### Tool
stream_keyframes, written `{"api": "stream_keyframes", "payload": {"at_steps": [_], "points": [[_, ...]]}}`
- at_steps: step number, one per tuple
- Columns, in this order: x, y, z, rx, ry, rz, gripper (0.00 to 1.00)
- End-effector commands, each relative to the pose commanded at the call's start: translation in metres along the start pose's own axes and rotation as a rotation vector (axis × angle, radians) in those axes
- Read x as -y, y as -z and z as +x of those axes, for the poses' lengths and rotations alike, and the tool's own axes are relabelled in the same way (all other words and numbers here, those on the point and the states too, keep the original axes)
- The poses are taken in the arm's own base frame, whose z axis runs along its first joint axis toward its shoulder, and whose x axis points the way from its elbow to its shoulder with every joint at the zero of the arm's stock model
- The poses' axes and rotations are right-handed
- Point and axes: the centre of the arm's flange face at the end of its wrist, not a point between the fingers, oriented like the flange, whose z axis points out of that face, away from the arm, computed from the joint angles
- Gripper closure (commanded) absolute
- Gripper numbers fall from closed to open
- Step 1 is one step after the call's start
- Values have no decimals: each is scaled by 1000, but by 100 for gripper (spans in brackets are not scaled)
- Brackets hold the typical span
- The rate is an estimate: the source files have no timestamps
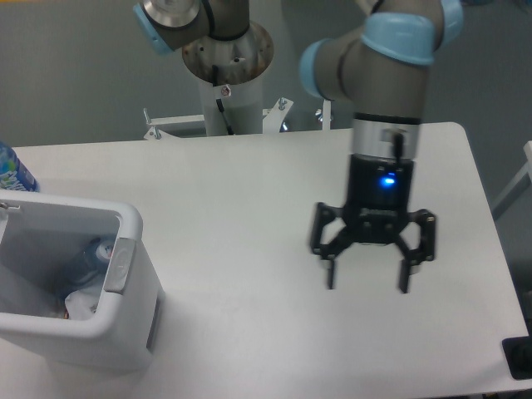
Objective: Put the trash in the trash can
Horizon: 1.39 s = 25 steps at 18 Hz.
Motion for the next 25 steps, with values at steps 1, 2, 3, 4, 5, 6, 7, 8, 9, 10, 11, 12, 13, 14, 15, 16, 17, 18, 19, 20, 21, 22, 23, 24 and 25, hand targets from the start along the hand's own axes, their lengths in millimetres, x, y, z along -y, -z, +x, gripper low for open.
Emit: {"api": "stream_keyframes", "payload": {"at_steps": [1,2,3,4,5,6,7,8,9,10,11,12,13,14,15,16,17,18,19,20,21,22,23,24,25], "points": [[-10,-2,-11,19,-11,-26,0],[-21,-1,-22,31,-12,-44,0],[-27,4,-34,42,-11,-49,0],[-31,5,-37,42,-13,-54,0],[-34,4,-36,37,-22,-67,0],[-37,0,-35,26,-40,-83,0],[-42,-6,-34,11,-70,-106,0],[-46,-10,-34,13,-104,-138,0],[-50,-11,-37,41,-129,-184,0],[-55,-12,-40,81,-138,-229,0],[-58,-15,-42,106,-143,-262,0],[-59,-18,-42,115,-146,-277,0],[-61,-21,-41,116,-152,-285,0],[-61,-21,-43,134,-159,-305,0],[-64,-22,-45,166,-175,-353,0],[-65,-26,-42,164,-206,-395,0],[-61,-28,-33,144,-262,-410,0],[-62,-31,-28,113,-322,-435,0],[-63,-32,-25,89,-367,-459,0],[-66,-32,-25,61,-400,-496,0],[-69,-32,-26,37,-428,-535,0],[-71,-30,-25,16,-453,-573,0],[-70,-30,-22,2,-473,-597,0],[-68,-33,-16,2,-487,-609,0],[-67,-35,-13,6,-496,-619,0]]}}
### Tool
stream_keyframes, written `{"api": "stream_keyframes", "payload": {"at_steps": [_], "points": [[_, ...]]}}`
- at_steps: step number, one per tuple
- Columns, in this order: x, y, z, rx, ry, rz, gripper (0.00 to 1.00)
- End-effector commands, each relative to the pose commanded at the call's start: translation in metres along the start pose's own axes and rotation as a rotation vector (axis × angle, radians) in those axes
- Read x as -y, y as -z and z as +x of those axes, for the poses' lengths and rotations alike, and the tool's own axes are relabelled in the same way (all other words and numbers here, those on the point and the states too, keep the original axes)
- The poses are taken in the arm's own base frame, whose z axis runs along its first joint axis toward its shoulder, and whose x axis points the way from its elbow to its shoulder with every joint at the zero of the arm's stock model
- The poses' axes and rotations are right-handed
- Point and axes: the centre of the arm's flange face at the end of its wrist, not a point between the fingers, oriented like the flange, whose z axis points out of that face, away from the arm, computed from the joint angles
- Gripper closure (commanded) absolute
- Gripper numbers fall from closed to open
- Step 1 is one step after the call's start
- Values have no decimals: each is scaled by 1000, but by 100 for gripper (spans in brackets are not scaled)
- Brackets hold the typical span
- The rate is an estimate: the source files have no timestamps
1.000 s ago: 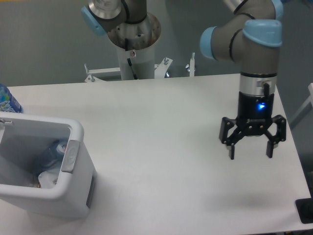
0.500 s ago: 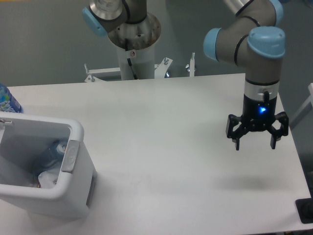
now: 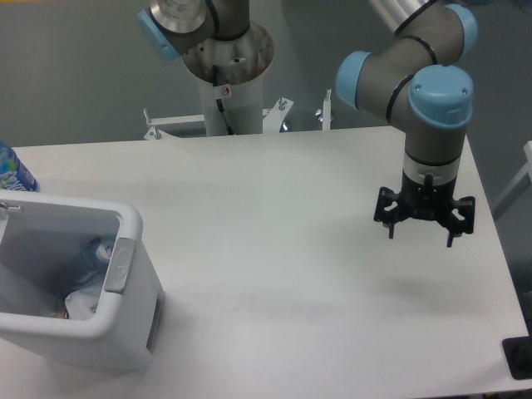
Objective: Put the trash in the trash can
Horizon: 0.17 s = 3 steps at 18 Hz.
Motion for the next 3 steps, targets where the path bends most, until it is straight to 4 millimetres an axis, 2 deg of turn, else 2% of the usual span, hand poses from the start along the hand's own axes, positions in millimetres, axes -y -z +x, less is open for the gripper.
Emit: {"api": "stream_keyframes", "payload": {"at_steps": [3], "points": [[2,-2,3,4,-3,-9,0]]}}
